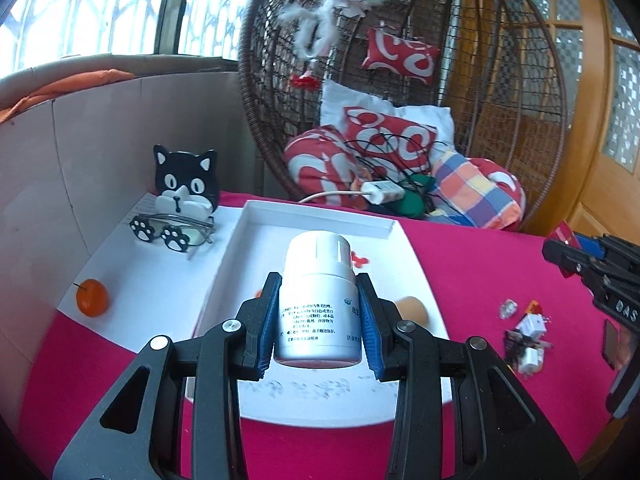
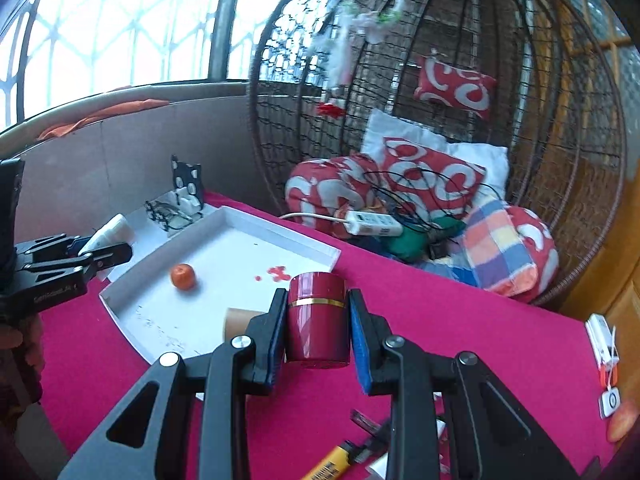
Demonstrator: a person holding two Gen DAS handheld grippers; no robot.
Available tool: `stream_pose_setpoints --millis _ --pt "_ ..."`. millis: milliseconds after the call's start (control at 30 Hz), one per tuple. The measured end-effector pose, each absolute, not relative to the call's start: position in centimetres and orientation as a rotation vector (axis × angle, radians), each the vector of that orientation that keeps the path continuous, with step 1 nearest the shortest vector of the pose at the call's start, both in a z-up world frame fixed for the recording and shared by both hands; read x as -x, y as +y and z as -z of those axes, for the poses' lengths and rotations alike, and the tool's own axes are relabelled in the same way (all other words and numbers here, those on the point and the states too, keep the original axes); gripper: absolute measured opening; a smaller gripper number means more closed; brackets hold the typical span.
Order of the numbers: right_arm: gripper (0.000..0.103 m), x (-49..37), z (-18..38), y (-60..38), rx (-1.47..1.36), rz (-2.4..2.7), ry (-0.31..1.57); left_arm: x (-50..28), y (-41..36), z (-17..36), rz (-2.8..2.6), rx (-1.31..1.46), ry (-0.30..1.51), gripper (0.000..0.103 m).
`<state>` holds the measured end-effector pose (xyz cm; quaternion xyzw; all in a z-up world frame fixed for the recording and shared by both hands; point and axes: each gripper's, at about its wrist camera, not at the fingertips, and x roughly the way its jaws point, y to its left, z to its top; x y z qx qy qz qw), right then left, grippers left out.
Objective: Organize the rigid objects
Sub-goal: 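Carry both into the white tray and open both tools to release them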
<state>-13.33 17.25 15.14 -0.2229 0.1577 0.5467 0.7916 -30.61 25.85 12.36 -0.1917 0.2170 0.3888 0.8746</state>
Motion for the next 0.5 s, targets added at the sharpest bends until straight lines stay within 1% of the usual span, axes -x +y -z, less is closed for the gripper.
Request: stream_pose_setpoints --millis 200,367,500 --pt "0.028 14.8 -13.6 20.7 0.491 -1.261 0.416 29.3 30.1 -11.2 -0.824 0.479 0.487 0.036" --pt "0.028 15.9 -10.1 24.4 0.506 -1.335 0.559 26.5 33.0 -9.2 -0.833 0.494 0.553 0.036" --pt "0.028 17.4 -7.3 26.5 0.550 -1.342 0.604 24.9 34.5 -7.3 -0.834 0.520 0.593 0.036"
